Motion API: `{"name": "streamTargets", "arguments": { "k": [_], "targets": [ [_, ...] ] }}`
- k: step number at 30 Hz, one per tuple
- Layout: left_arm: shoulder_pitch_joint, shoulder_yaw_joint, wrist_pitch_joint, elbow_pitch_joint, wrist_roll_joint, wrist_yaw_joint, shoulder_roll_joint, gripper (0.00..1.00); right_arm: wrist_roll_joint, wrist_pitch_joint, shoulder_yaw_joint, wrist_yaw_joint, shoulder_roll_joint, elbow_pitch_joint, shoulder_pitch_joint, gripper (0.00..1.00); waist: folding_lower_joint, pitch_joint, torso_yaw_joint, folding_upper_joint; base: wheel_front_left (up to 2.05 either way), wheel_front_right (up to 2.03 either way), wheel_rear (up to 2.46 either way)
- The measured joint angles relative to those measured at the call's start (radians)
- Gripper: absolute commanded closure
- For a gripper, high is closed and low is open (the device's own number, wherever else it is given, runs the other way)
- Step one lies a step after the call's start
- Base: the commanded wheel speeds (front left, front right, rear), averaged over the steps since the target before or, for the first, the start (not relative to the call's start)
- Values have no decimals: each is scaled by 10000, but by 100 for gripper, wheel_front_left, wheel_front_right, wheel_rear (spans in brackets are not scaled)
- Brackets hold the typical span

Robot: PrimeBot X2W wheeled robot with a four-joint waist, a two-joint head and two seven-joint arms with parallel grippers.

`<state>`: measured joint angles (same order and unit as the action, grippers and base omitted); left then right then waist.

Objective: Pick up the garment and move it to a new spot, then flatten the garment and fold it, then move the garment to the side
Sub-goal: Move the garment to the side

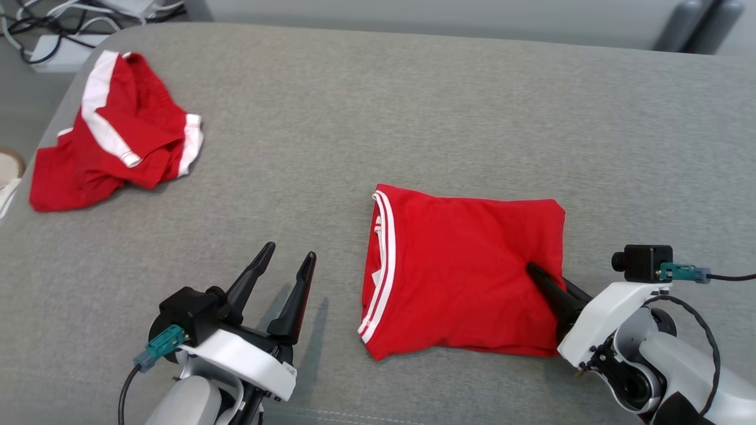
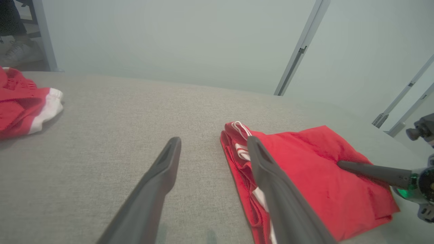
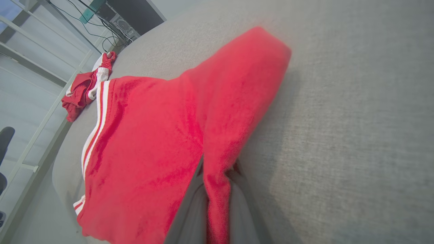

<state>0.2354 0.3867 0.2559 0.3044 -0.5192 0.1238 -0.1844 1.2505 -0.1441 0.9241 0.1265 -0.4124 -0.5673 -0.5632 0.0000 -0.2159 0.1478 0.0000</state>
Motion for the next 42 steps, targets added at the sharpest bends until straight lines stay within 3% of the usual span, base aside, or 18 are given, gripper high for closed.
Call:
{"name": "streamTargets", "arguments": {
  "k": [8,28,35,42],
  "targets": [
    [41,318,0,-25,35,0,-186,0,100,-79,117,0,105,-36,251,100,0,307,-971,0,0,0,0],
    [160,403,0,-84,178,0,-360,0,282,-347,236,0,205,-274,432,100,0,581,-4325,0,0,0,0],
    [197,418,2,-311,341,0,-642,0,186,-614,111,0,19,-765,21,100,0,-67,-4687,0,0,0,0],
    [577,790,2,-581,355,0,-961,0,-943,-869,-564,0,-303,-2744,-1681,100,0,-743,-4666,0,0,0,0]
  ]
}}
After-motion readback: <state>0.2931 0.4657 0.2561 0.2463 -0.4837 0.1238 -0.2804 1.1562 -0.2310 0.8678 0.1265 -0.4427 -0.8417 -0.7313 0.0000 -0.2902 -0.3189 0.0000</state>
